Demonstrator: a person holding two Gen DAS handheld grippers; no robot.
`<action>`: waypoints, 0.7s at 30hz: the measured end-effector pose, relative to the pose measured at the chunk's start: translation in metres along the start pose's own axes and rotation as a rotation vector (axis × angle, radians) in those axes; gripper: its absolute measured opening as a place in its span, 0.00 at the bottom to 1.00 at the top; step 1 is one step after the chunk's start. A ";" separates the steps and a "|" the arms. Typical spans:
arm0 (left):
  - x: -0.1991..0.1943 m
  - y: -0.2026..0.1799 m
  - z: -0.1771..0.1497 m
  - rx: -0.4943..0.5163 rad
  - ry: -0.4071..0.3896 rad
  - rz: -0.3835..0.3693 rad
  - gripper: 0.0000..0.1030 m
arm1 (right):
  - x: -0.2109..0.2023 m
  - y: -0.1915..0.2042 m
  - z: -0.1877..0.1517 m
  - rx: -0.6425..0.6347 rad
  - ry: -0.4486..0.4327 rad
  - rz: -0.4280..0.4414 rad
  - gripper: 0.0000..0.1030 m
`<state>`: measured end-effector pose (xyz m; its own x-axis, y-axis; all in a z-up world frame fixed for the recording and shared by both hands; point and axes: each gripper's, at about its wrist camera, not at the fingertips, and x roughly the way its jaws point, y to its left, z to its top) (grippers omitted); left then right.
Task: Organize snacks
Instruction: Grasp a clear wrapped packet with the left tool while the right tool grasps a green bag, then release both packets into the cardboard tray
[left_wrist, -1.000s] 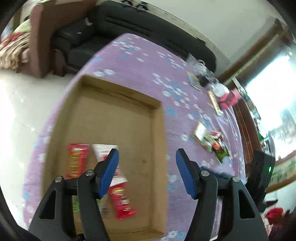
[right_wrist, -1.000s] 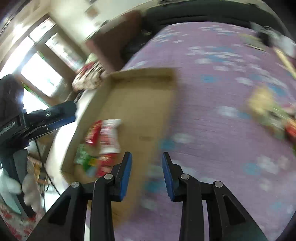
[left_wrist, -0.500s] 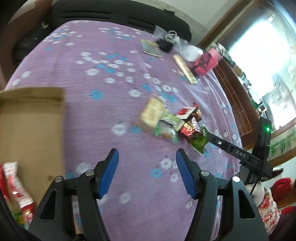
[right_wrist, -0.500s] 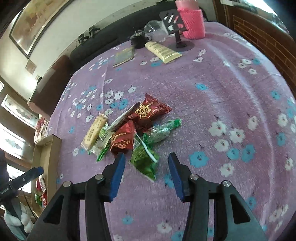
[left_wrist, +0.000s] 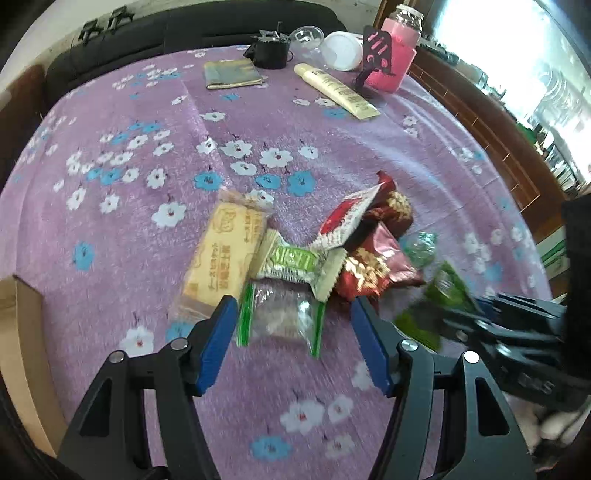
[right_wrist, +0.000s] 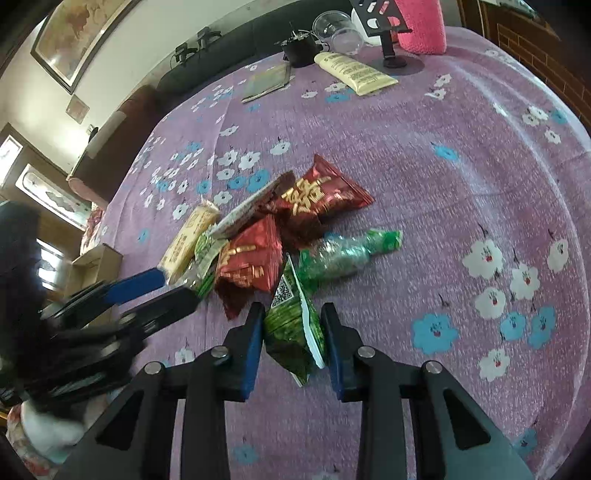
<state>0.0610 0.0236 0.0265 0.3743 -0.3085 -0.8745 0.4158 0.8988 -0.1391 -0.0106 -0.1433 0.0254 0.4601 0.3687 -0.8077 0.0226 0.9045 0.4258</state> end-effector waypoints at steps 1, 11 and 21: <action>0.002 -0.002 0.000 0.010 0.000 0.009 0.63 | -0.002 -0.001 -0.002 -0.001 0.002 0.001 0.29; -0.016 0.006 -0.033 -0.028 0.032 -0.022 0.32 | -0.014 -0.008 -0.021 -0.023 0.027 0.015 0.29; -0.071 0.039 -0.077 -0.163 -0.039 -0.049 0.30 | -0.026 0.021 -0.035 -0.045 0.038 0.059 0.29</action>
<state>-0.0136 0.1050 0.0476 0.3899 -0.3625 -0.8465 0.2956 0.9199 -0.2578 -0.0532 -0.1268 0.0406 0.4255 0.4289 -0.7969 -0.0437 0.8893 0.4553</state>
